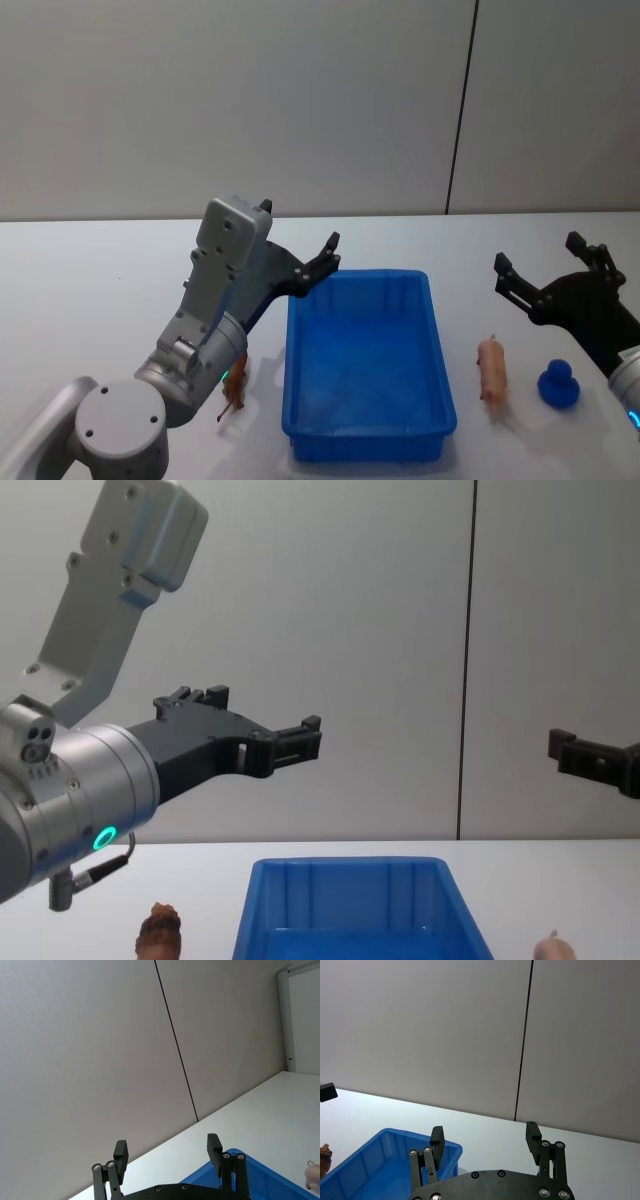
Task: Pick up the two dolls from the table and place them into the box.
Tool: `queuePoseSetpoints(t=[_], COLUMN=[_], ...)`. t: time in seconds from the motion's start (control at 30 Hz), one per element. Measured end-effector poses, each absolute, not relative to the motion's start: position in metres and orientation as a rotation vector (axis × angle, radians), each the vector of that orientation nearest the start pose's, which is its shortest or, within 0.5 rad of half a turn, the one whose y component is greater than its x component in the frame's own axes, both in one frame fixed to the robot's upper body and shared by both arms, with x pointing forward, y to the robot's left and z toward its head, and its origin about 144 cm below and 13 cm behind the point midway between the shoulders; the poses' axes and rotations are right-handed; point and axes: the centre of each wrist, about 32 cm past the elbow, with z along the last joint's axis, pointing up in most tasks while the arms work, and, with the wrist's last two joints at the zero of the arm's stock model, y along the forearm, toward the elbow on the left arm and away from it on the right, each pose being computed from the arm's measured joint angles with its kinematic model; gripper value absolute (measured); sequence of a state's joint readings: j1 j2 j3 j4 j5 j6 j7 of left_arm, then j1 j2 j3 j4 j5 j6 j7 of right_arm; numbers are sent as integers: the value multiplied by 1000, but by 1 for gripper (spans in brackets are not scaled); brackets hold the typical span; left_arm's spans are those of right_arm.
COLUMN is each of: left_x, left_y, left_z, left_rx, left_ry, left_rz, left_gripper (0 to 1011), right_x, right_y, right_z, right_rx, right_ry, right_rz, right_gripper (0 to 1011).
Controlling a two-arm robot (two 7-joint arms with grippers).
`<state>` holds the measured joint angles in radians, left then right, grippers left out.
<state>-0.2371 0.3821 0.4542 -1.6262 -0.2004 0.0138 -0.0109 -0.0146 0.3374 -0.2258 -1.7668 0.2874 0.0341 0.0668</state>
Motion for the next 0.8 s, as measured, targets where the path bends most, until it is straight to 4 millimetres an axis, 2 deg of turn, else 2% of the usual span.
queuePoseSetpoints(t=[0.63,0.8], left_x=[492,492], left_y=[198,198], left_z=[1204,1204], left_rx=[61,61], left_ry=[-268,-268], left_rz=[1124,1124], left_gripper=[1001,1001], right_x=[443,444], right_y=[-237,-243], right_z=[1189,1187], right_rx=[26,22], right_ry=[-74,-65], right_rz=[-1230,-1232], right_gripper=[1001,1001])
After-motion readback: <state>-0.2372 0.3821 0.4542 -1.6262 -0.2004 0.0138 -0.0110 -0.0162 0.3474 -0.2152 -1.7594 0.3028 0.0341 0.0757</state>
